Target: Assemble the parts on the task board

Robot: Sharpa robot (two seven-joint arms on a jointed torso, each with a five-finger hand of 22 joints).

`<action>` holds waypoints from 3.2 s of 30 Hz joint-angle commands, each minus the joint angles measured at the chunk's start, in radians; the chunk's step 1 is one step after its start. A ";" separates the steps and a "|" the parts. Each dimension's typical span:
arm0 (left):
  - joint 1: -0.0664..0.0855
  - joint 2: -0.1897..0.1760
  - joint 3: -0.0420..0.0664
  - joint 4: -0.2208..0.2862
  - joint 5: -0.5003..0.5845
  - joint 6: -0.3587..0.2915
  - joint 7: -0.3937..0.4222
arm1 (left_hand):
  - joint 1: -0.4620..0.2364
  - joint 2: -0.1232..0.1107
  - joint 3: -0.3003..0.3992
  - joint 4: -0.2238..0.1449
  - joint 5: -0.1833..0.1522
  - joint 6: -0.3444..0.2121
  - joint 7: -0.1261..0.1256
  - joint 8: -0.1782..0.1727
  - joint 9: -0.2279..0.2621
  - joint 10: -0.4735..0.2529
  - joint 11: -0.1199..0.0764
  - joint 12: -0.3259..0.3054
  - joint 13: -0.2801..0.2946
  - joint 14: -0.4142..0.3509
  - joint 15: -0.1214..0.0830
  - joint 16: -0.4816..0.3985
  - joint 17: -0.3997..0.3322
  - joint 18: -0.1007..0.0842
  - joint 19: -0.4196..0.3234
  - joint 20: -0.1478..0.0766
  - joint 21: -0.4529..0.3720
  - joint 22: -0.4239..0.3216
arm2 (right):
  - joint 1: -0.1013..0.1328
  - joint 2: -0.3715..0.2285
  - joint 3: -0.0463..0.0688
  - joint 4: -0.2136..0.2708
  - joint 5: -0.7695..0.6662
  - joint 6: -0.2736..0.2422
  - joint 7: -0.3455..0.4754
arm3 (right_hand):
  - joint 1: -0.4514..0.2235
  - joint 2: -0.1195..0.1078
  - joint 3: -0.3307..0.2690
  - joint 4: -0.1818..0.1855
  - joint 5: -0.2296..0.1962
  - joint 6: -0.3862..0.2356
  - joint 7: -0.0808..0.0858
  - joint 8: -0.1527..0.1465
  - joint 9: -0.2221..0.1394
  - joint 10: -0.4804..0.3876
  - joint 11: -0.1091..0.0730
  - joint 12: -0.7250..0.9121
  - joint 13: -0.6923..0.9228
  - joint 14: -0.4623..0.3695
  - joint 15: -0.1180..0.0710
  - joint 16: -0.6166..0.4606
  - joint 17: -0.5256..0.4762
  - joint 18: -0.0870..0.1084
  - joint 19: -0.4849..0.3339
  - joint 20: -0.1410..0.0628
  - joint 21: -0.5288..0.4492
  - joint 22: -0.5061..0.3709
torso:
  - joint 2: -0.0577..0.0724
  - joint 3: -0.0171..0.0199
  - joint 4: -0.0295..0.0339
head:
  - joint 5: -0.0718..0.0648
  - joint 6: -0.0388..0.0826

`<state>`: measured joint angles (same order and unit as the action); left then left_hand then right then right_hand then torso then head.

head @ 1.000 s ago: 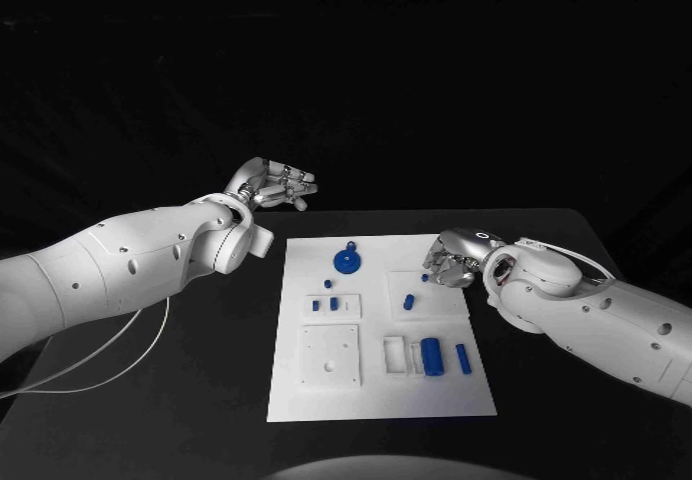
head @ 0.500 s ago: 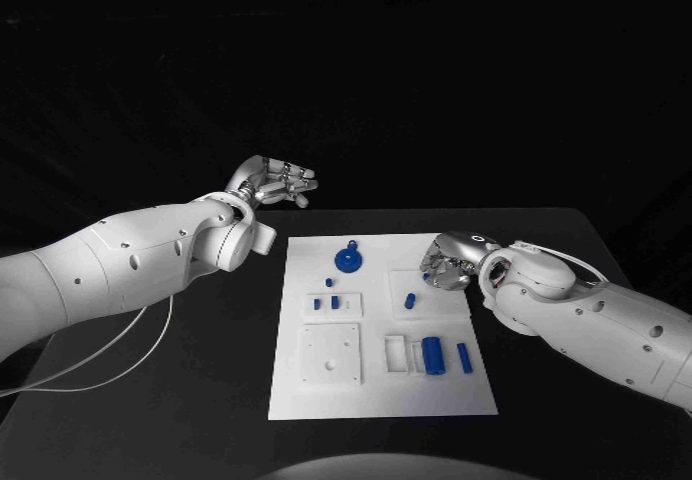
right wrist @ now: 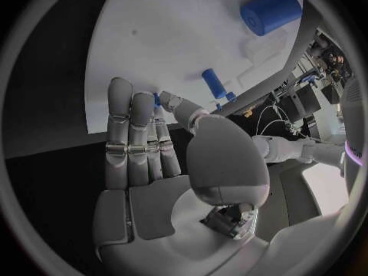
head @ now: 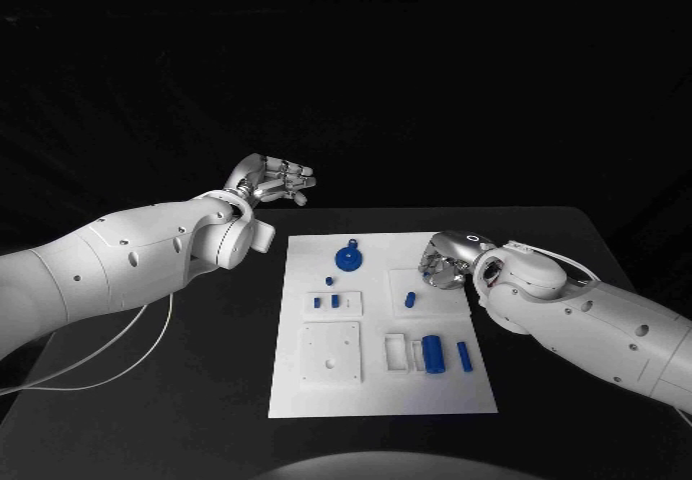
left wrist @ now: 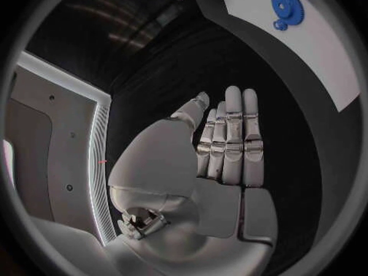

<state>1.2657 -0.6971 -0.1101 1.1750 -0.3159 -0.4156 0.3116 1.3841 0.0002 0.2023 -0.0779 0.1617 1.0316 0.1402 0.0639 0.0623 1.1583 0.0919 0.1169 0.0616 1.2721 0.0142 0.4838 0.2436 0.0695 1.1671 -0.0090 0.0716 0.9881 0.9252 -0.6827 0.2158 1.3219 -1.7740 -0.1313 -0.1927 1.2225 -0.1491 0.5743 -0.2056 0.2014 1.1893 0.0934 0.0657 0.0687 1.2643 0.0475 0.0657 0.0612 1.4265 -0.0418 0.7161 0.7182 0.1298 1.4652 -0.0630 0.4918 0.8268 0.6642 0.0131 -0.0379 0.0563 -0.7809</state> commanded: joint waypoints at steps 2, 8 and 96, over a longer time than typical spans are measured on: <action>0.002 0.001 0.001 0.001 0.011 0.004 0.008 | -0.003 0.006 0.000 -0.006 0.003 -0.008 0.001 0.000 0.002 -0.004 -0.001 -0.003 -0.001 0.003 0.001 -0.004 0.001 -0.002 -0.004 0.001 0.000 0.001 | -0.007 0.006 -0.005 -0.001 -0.038 0.019 -0.010 | 0.007 0.021 -0.003 -0.004 -0.014 0.019 -0.002 -0.001 0.002 0.023 -0.005 -0.001 0.000 0.000 -0.011 0.003 0.001 0.014 0.038 -0.011 0.012 0.009 | 0.000 0.0003 -0.0008 | 0.000 -0.003; 0.002 0.001 0.001 0.001 0.011 0.005 0.007 | 0.002 0.005 0.002 -0.012 0.003 -0.010 0.002 0.000 0.002 -0.006 0.000 -0.003 -0.001 0.003 0.001 -0.006 0.002 -0.001 -0.004 0.000 0.000 0.003 | -0.013 0.011 -0.007 0.000 -0.078 0.026 -0.023 | 0.032 0.040 0.013 -0.030 -0.011 0.078 -0.015 0.004 0.017 0.090 -0.026 0.005 0.005 0.011 -0.024 0.006 0.007 0.002 0.038 -0.024 0.073 0.062 | 0.000 0.0010 -0.0005 | 0.000 -0.003; -0.011 0.109 0.001 -0.132 0.020 0.044 0.004 | -0.008 0.007 0.020 -0.030 0.066 -0.017 0.005 -0.001 0.002 -0.019 0.004 -0.001 -0.001 0.003 0.003 -0.016 0.011 0.005 -0.019 0.002 -0.002 0.084 | -0.133 0.100 -0.070 0.243 -0.135 -0.128 -0.012 | 0.061 0.040 0.091 -0.034 -0.153 0.093 -0.023 -0.001 0.055 0.119 -0.032 -0.002 0.003 0.035 -0.032 -0.028 0.057 -0.007 0.042 -0.036 0.112 0.205 | -0.022 -0.0125 0.0041 | 0.145 -0.049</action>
<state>1.2547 -0.5911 -0.1104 1.0427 -0.3015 -0.3941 0.3087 1.3801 0.0040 0.2167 -0.1104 0.2314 1.0217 0.1444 0.0638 0.0632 1.1484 0.0962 0.1170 0.0617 1.2721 0.0143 0.4715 0.2534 0.0694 1.1525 -0.0053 0.0717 1.0706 0.7945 -0.5840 0.1463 1.5663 -1.8890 -0.2939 -0.2132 1.2792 -0.1138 0.6666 -0.2321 0.0464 1.2769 0.0695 0.0596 0.1235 1.3634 0.0299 0.0610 0.0635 1.4597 -0.0715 0.6919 0.7742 0.1056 1.4631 -0.0927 0.6076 1.0305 0.6411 0.0023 -0.0313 0.1961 -0.8264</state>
